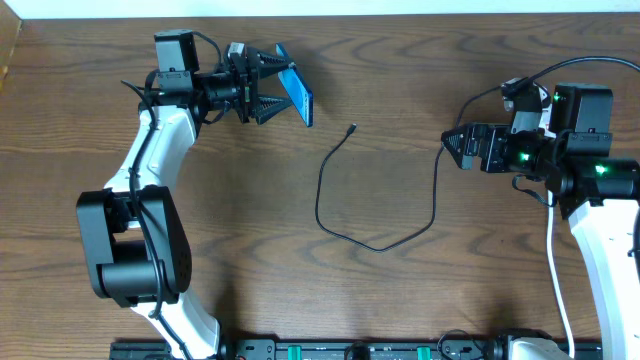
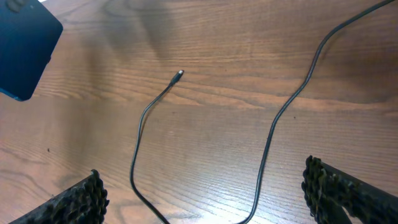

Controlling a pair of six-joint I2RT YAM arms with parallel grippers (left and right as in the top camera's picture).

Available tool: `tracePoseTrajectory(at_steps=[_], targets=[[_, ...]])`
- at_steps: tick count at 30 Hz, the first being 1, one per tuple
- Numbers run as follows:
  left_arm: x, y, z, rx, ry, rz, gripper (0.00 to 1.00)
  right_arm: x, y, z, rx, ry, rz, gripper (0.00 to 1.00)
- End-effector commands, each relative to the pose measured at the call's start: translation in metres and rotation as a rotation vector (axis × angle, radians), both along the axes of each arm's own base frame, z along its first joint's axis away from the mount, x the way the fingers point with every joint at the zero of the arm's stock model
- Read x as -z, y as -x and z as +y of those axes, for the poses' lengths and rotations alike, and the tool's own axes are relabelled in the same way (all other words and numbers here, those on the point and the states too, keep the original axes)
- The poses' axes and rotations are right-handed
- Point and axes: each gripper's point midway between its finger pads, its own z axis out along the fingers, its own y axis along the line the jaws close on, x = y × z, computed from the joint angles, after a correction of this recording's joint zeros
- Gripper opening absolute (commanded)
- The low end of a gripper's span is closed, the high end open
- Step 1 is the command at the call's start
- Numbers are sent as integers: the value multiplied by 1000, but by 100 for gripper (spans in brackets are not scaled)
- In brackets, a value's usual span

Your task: Plug charger to phone and switch on socket

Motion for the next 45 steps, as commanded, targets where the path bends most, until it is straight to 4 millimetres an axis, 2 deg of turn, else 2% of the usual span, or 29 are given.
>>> tracePoseTrajectory(at_steps=[1, 10, 17, 19, 21, 35, 45], targets=[[-15, 3, -4, 23, 16, -34, 73, -7, -1, 10, -22, -14, -10, 99], [-15, 7, -16, 42, 28, 4, 73, -7, 0, 12, -30, -14, -10, 99], [-20, 12, -19, 62, 66, 48, 72, -7, 0, 12, -27, -16, -8, 99], [-21, 13, -19, 68, 80, 71, 66, -7, 0, 12, -27, -17, -8, 99], [-21, 14, -20, 65, 92, 101, 65, -7, 0, 12, -27, -17, -7, 99], [-21, 14, -20, 46, 117, 191, 65, -6, 0, 12, -20, -22, -1, 99], [-24, 17, -21, 30, 177, 367, 65, -7, 0, 12, -20, -23, -2, 99]])
